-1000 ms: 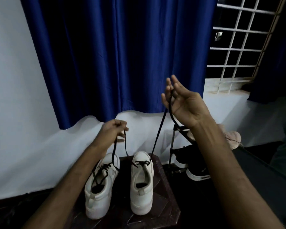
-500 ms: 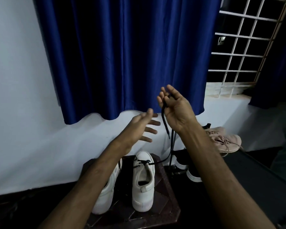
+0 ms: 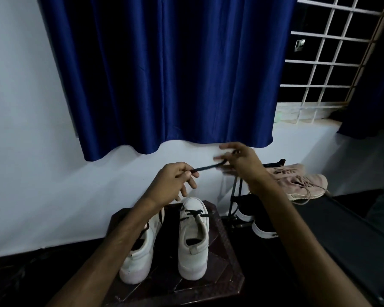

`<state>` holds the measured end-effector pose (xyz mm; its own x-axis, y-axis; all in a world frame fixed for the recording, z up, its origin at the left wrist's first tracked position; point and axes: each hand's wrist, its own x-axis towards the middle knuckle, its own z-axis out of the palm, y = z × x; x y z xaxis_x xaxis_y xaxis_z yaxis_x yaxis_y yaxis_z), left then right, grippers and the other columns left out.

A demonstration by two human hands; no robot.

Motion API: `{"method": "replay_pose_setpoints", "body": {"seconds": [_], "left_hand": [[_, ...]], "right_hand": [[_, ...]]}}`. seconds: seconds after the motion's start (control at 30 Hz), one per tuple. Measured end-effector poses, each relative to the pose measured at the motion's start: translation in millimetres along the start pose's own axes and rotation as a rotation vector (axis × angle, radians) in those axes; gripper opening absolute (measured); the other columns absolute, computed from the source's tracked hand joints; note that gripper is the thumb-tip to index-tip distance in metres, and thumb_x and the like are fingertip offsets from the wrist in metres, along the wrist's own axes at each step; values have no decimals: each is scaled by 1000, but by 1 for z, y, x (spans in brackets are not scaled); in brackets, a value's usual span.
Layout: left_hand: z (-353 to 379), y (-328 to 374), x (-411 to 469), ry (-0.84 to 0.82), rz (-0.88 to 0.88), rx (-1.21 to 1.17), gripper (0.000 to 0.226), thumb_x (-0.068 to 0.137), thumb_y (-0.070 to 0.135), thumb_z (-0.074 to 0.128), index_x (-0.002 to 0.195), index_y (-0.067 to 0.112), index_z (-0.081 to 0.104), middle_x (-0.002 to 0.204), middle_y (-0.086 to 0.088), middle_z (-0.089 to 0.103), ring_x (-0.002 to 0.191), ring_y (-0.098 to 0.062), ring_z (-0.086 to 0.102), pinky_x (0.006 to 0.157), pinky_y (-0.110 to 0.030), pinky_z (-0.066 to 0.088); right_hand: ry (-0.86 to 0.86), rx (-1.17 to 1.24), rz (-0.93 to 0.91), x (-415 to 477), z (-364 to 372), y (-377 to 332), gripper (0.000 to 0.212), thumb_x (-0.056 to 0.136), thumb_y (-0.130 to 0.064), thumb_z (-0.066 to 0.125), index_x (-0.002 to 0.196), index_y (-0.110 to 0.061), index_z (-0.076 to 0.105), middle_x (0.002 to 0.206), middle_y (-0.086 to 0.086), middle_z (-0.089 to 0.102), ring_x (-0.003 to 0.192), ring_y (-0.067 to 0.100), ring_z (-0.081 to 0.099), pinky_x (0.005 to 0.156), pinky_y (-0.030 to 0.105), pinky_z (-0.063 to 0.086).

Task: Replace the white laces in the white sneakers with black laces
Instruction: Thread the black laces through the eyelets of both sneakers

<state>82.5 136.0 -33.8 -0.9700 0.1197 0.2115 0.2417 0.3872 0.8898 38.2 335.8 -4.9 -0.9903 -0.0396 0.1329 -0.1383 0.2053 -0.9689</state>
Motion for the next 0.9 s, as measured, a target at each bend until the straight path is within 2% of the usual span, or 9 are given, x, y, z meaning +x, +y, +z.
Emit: {"method": "replay_pose_setpoints", "body": {"seconds": [0.07, 0.1, 0.2, 0.3, 0.43, 0.57, 0.7, 0.83, 0.9], "left_hand": [[1, -5, 5, 56, 68, 249, 12, 97, 17, 49, 95, 21, 61, 77, 10, 73, 55, -20, 61, 60, -27, 49], [3, -6, 7, 62, 82, 344, 7, 96, 22, 52, 93, 25, 58, 76, 15, 72, 54, -17, 62, 67, -31, 51], [14, -8, 10, 90, 121, 500, 12, 93, 38, 56, 86, 29, 50, 73, 21, 70, 53, -7, 60, 73, -34, 50], [17, -14, 13, 152, 138, 470, 19, 91, 47, 57, 87, 31, 48, 71, 18, 70, 50, -7, 58, 70, -34, 50], [17, -23, 10, 176, 90, 412, 21, 89, 45, 61, 89, 31, 46, 69, 14, 70, 47, 2, 52, 69, -34, 49], [20, -43, -3, 156, -77, 363, 45, 76, 61, 68, 98, 28, 47, 73, 10, 69, 65, 0, 61, 71, -31, 51], [39, -63, -21, -116, -230, 451, 49, 74, 55, 74, 99, 17, 54, 95, 5, 62, 93, -15, 62, 79, -32, 50], [55, -78, -25, 68, -229, 466, 57, 73, 50, 75, 109, 13, 50, 109, -1, 50, 103, -18, 52, 74, -25, 37], [57, -84, -26, 163, -235, 425, 46, 79, 43, 72, 109, 14, 52, 109, -1, 54, 103, -18, 55, 75, -25, 38]], "right_hand": [[45, -829, -62, 0, -1, 13, 34, 100, -38, 47, 133, -28, 50, 109, 7, 71, 91, 26, 69, 79, 40, 56], [68, -1002, -143, -2, 1, 16, 39, 99, -43, 47, 136, -31, 48, 113, 5, 70, 92, 25, 67, 80, 38, 55], [-156, -679, -318, -10, 14, 21, 32, 102, -36, 46, 128, -26, 61, 115, -9, 64, 92, 10, 62, 83, 23, 50], [-412, -370, -277, -12, 26, 32, 33, 104, -26, 42, 109, -9, 70, 101, 1, 70, 93, 9, 62, 86, 24, 47], [-466, 22, -104, -8, 32, 51, 29, 100, -18, 51, 96, 5, 68, 86, 14, 71, 65, 8, 61, 65, 22, 51], [-413, 42, -13, 0, 29, 68, 21, 94, -16, 60, 82, -1, 68, 63, -2, 65, 48, 3, 46, 49, 16, 37], [-225, -46, -26, 10, 34, 92, 14, 92, -15, 64, 84, -6, 71, 66, 4, 72, 49, 14, 42, 46, 21, 34], [-281, -161, 25, 5, 53, 116, 8, 93, -13, 63, 85, -11, 65, 80, 9, 76, 39, 7, 45, 45, 21, 38], [-287, -74, 82, 0, 61, 124, 11, 95, -10, 59, 85, -10, 61, 87, 14, 76, 37, 4, 45, 41, 19, 38]]}}
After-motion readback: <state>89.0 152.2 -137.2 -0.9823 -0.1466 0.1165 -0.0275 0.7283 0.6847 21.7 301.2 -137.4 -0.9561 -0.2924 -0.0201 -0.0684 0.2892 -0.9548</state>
